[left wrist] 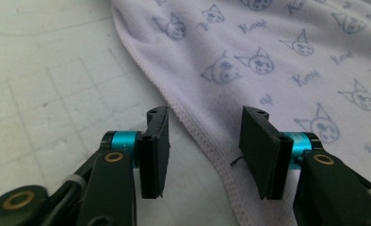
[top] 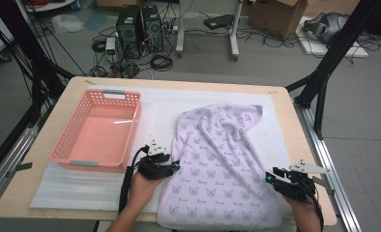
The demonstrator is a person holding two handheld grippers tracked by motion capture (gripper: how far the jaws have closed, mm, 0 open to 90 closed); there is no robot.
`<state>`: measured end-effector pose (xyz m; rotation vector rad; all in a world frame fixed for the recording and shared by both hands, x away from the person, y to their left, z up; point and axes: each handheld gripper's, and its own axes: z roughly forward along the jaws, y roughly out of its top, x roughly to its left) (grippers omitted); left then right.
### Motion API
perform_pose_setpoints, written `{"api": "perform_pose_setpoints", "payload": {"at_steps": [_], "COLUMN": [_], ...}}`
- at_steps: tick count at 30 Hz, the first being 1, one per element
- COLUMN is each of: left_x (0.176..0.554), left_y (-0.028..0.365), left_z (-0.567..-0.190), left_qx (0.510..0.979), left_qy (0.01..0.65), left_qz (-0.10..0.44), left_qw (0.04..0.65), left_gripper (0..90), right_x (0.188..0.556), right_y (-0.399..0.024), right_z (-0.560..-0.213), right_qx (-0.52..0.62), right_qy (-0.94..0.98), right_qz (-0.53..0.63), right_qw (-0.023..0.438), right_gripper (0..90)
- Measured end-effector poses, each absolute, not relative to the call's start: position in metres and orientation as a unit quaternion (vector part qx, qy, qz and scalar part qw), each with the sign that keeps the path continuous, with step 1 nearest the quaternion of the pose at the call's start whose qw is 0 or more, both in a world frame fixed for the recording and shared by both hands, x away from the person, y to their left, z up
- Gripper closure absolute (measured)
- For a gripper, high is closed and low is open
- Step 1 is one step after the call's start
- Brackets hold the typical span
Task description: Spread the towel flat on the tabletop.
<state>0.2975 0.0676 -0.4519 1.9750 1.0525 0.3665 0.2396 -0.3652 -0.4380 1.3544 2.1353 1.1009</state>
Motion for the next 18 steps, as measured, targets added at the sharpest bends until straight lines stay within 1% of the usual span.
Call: {"api": "perform_pose_setpoints", "payload": {"at_steps": [1, 2, 3, 4, 6, 8, 11, 15, 18], "left_x": [0.296, 0.295, 0.293, 0.292, 0.286, 0.278, 0.267, 0.253, 0.252], "left_y": [0.064, 0.063, 0.064, 0.064, 0.073, 0.096, 0.116, 0.125, 0.127], "left_z": [-0.452, -0.451, -0.450, -0.449, -0.447, -0.445, -0.440, -0.436, -0.441], "left_qx": [0.794, 0.800, 0.804, 0.802, 0.795, 0.780, 0.770, 0.772, 0.771], "left_qy": [0.415, 0.405, 0.398, 0.403, 0.415, 0.436, 0.449, 0.440, 0.442], "left_qz": [0.169, 0.177, 0.167, 0.175, 0.190, 0.177, 0.170, 0.175, 0.163], "left_qw": [0.411, 0.405, 0.409, 0.404, 0.399, 0.413, 0.420, 0.423, 0.428], "left_gripper": [56.0, 62.5, 78.3, 87.2, 87.6, 87.6, 87.6, 87.5, 87.2], "right_x": [0.240, 0.241, 0.241, 0.242, 0.241, 0.240, 0.242, 0.250, 0.260], "right_y": [-0.365, -0.366, -0.366, -0.365, -0.364, -0.363, -0.360, -0.354, -0.344], "right_z": [-0.439, -0.440, -0.441, -0.441, -0.440, -0.439, -0.440, -0.440, -0.442], "right_qx": [0.482, 0.480, 0.480, 0.479, 0.477, 0.476, 0.477, 0.480, 0.480], "right_qy": [0.761, 0.762, 0.763, 0.763, 0.763, 0.763, 0.766, 0.763, 0.766], "right_qz": [0.392, 0.392, 0.391, 0.391, 0.393, 0.393, 0.390, 0.389, 0.384], "right_qw": [0.188, 0.186, 0.186, 0.187, 0.189, 0.189, 0.185, 0.188, 0.188], "right_gripper": [56.2, 55.7, 55.4, 55.4, 55.4, 55.4, 55.4, 55.5, 55.0]}}
